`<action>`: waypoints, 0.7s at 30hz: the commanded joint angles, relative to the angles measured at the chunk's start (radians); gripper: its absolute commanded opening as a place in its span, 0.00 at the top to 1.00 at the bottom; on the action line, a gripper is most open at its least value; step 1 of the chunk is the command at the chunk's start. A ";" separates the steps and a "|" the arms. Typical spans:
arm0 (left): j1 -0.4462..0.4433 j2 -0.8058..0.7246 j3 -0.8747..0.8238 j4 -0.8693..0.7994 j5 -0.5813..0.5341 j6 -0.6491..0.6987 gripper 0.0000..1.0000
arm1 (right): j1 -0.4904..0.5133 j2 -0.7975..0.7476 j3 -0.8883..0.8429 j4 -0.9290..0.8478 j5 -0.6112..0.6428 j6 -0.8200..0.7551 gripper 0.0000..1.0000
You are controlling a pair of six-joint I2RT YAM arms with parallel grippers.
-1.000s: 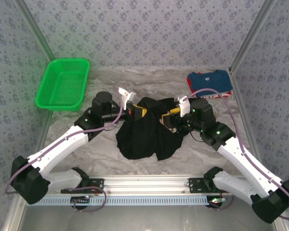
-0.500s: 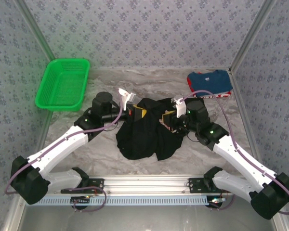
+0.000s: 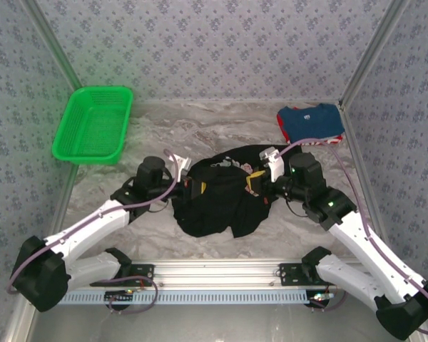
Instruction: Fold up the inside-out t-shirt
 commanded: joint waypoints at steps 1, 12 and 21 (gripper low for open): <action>0.004 0.004 -0.044 0.022 -0.027 -0.038 0.84 | -0.014 0.013 0.046 -0.089 -0.075 -0.021 1.00; -0.014 -0.012 -0.039 -0.059 -0.114 0.090 0.49 | -0.020 0.062 0.061 -0.106 -0.105 -0.040 1.00; -0.044 0.266 0.194 -0.085 -0.132 0.210 0.39 | -0.033 0.032 -0.027 -0.184 -0.043 0.004 1.00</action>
